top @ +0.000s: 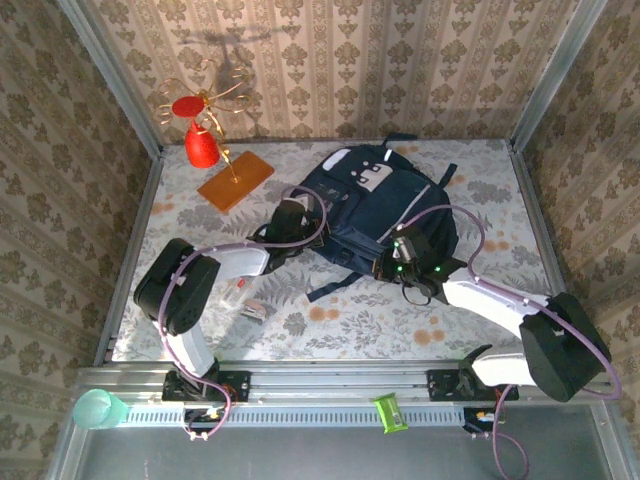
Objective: Pack the student bag
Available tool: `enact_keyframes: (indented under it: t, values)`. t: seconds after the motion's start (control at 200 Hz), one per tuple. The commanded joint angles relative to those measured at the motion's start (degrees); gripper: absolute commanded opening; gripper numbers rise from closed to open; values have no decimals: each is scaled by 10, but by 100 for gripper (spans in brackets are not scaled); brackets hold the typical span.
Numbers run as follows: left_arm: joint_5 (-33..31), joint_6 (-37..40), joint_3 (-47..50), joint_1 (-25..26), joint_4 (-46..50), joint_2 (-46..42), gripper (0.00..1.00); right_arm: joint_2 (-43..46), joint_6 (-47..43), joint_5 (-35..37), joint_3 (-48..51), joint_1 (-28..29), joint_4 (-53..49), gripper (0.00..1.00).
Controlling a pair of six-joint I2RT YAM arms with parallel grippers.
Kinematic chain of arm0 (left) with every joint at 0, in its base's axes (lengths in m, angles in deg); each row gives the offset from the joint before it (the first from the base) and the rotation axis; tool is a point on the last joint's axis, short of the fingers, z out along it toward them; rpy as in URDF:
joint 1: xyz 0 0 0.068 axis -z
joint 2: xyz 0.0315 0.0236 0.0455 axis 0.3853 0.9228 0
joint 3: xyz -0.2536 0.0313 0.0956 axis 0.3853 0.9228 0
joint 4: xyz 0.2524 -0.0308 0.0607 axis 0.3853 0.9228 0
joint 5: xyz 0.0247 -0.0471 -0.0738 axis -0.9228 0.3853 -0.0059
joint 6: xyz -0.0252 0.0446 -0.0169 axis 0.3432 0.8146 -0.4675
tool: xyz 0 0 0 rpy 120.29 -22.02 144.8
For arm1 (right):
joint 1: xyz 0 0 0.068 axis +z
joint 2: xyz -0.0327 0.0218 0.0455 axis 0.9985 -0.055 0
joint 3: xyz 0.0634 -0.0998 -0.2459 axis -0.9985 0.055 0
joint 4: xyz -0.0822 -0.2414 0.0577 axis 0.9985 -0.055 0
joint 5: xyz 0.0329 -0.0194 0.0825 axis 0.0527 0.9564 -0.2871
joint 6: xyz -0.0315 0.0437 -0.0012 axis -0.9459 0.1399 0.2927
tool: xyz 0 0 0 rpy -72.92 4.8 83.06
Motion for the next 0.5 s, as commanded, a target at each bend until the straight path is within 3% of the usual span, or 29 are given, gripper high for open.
enact_keyframes:
  t: [0.0,0.23,0.355,0.495]
  values:
    - [-26,72,-16,-57,89,-8,0,17,-49,13,8,-11,-50,0]
    - [12,131,-55,-95,137,-5,0,9,-97,-23,-8,7,-17,0]
    - [19,177,-41,-93,130,-41,36,13,-103,-45,-8,8,0,0]
    - [4,268,-13,-72,120,-104,51,24,-119,-72,-21,8,-4,0]
